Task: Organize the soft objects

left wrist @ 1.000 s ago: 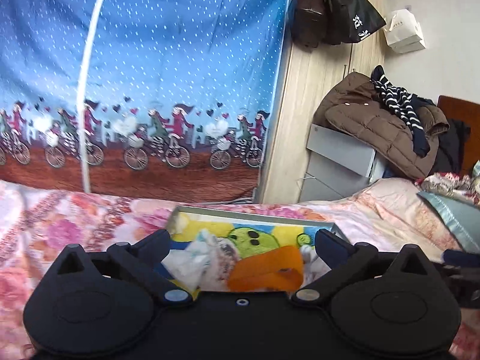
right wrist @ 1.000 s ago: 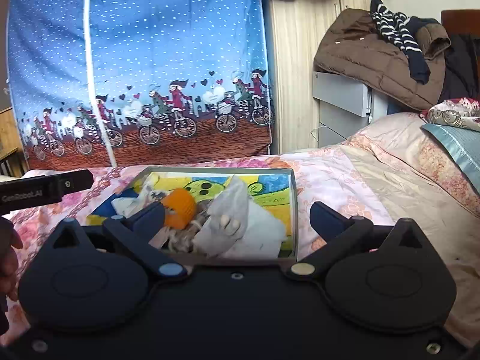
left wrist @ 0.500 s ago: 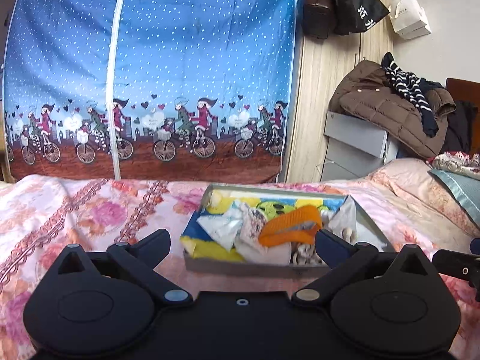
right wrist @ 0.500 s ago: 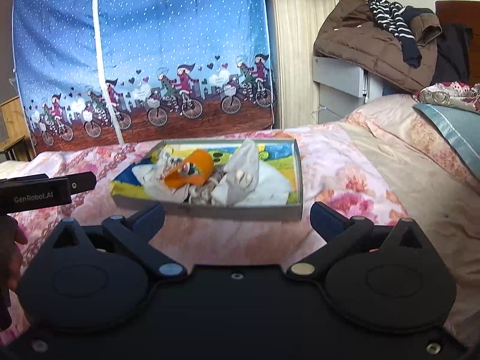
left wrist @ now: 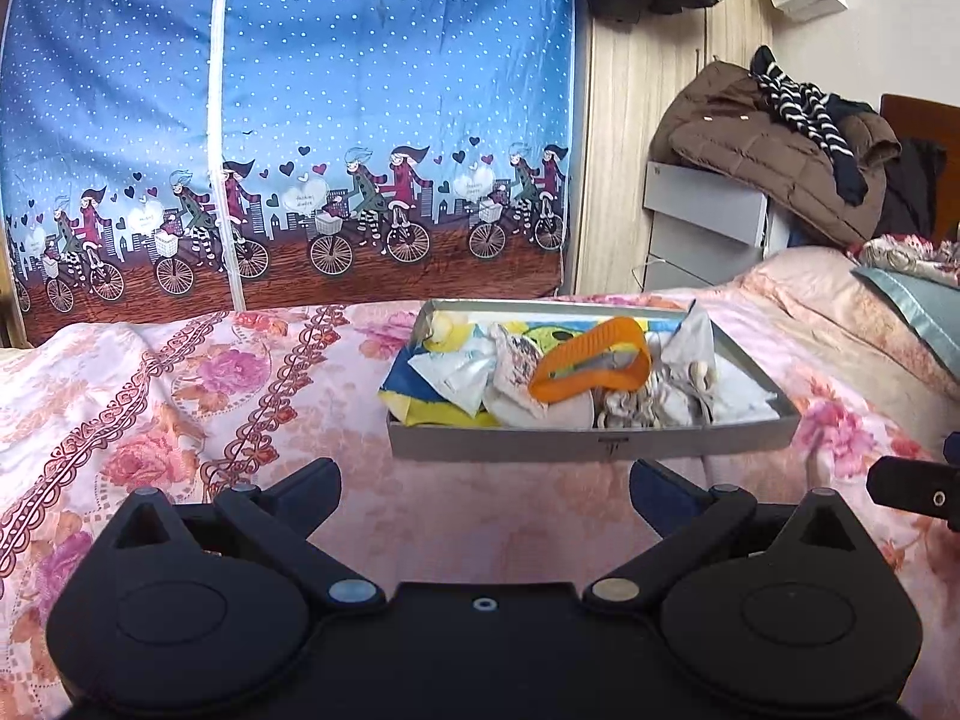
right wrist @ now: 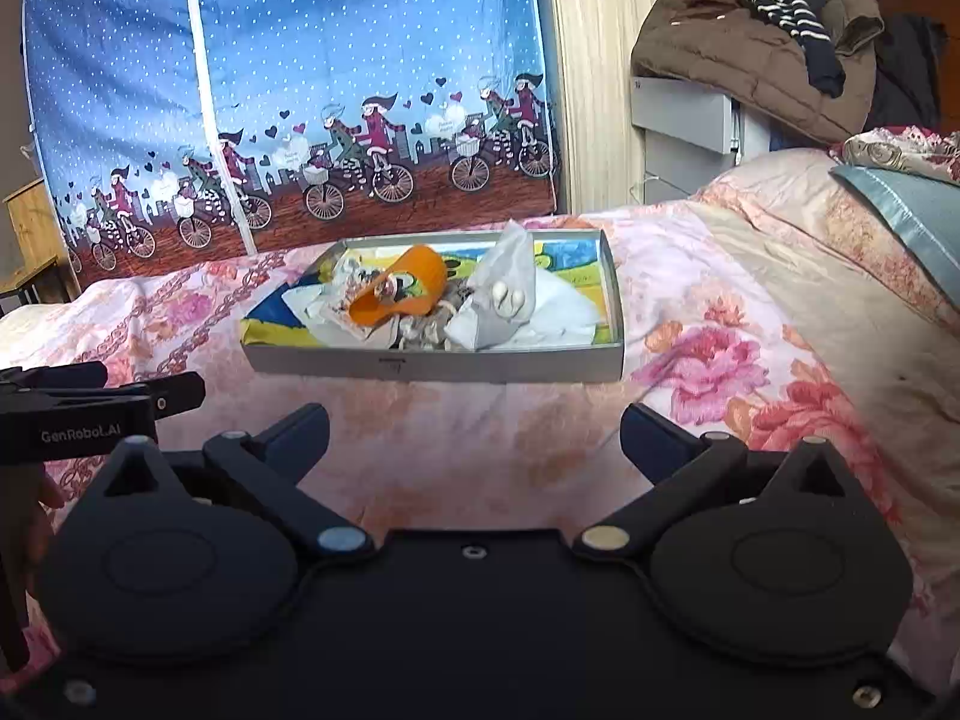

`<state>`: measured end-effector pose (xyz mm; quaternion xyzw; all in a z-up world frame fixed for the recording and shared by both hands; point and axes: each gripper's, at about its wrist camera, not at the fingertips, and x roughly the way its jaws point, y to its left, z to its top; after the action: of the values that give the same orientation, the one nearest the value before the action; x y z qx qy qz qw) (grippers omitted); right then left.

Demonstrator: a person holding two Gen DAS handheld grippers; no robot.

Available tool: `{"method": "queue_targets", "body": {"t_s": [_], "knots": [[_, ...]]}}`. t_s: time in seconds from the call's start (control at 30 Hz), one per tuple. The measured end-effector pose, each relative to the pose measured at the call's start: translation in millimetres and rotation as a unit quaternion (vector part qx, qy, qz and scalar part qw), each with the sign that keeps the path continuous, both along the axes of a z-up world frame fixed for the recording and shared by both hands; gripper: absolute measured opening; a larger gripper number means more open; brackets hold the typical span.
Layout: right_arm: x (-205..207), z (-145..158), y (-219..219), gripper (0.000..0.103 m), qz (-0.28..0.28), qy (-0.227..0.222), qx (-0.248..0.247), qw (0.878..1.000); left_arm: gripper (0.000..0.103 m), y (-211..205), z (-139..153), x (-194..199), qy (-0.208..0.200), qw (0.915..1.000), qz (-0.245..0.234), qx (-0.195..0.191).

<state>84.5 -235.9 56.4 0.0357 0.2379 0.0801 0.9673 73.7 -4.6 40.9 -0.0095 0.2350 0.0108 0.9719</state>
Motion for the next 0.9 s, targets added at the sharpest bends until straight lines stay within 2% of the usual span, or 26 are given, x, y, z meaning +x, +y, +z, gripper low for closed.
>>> {"method": "queue_targets", "body": {"t_s": [0.2,0.33,0.5,0.9], "knots": [[0,-9,3,0.103,0.004,0.015,-0.004,1.0,0.102,0,-5,-3,0.013,0.9999,-0.004,0.003],[1,-15,5,0.103,0.011,0.024,-0.006,1.0,0.102,-3,-10,-4,0.021,0.9994,-0.013,0.022],[1,-18,5,0.103,0.012,0.033,-0.003,0.999,0.102,0,-17,-4,0.04,0.9992,-0.003,0.008],[3,-21,6,0.103,0.012,0.038,-0.005,0.999,0.102,1,-23,-7,0.043,0.9989,0.002,0.02]]}}
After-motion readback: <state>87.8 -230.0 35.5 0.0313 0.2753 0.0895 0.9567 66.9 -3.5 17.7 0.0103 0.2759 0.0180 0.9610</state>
